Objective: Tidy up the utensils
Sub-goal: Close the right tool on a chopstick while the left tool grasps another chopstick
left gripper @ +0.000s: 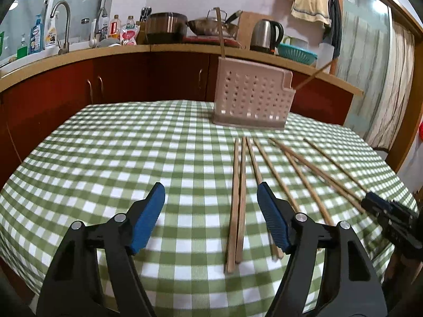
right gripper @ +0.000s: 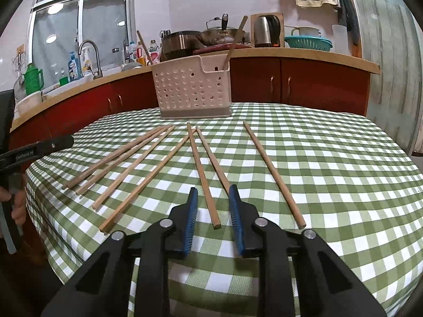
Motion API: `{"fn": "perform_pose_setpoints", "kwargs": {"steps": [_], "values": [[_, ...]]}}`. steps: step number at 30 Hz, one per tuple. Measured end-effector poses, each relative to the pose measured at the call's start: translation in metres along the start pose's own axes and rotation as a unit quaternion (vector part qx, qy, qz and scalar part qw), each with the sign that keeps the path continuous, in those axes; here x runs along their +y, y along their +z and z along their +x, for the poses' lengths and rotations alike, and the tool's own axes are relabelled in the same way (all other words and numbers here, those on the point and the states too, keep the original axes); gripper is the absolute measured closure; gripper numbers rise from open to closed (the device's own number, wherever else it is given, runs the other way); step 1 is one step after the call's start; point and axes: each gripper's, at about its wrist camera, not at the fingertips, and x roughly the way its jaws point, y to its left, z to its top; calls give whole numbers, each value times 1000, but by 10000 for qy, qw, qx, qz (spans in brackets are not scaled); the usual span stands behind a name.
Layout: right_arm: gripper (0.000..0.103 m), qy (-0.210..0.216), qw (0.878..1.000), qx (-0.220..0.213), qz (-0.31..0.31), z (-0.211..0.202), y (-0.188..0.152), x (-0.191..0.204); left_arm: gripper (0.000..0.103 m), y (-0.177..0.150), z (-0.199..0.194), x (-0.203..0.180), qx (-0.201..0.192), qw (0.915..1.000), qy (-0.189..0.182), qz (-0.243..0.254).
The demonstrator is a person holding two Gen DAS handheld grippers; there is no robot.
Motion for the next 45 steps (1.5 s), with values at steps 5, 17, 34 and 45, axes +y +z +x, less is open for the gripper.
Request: {"fn": "perform_pose_setpoints", "kwargs": {"steps": [5,17,34,45], "values": [[85,-11,9998,154,-131,7,-5,5,39,-8,4,-1,128,9999,-18,72],[95,-45,9993,247,-275,8,-8,11,52,-21,22,-5,549,9982,-26,225],[95,-36,9994,240,-250,8,-7,10,63,-26,26,1,709,9970,-4,321],[96,-30,9995,197,-238,6,-7,10,97,-30,23,-9,684,9958,-131,598]]}}
